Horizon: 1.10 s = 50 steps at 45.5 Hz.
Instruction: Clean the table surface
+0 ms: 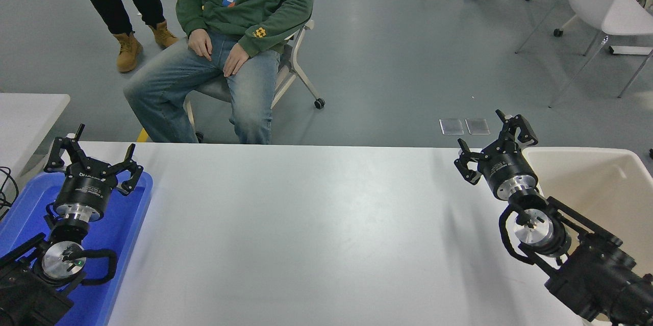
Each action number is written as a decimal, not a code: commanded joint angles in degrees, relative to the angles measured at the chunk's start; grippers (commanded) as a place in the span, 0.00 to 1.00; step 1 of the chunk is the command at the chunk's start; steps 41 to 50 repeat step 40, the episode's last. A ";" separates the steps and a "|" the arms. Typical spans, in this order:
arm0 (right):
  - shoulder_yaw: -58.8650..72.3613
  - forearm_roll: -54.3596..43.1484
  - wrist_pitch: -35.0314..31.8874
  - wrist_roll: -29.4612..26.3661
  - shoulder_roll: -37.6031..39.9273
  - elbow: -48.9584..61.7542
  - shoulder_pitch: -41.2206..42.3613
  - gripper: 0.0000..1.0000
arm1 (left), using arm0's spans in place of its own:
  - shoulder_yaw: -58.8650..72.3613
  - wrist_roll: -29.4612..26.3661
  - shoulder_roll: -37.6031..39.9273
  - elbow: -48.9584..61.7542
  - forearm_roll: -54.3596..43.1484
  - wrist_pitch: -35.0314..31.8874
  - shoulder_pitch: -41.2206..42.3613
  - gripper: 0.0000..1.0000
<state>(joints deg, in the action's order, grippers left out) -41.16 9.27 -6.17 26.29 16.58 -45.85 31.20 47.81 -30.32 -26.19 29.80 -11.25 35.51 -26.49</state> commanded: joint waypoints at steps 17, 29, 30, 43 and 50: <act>-2.61 3.91 -5.61 0.87 -0.67 1.02 -2.11 1.00 | 0.00 0.00 0.00 0.00 0.00 0.00 0.03 1.00; -1.81 2.95 -5.52 0.87 -0.50 0.67 -2.11 1.00 | 0.00 0.00 0.00 0.00 0.00 0.00 0.03 1.00; -1.81 2.95 -5.61 0.87 -0.41 0.50 -2.11 1.00 | 0.00 -0.09 0.00 0.00 0.00 0.00 0.03 1.00; -1.81 2.77 -5.43 0.87 -0.32 0.32 -2.11 1.00 | 0.00 -0.09 0.00 0.00 0.00 0.00 -0.06 1.00; -1.81 2.77 -5.43 0.87 -0.32 0.32 -2.11 1.00 | 0.00 -0.09 0.00 0.00 0.00 0.00 -0.06 1.00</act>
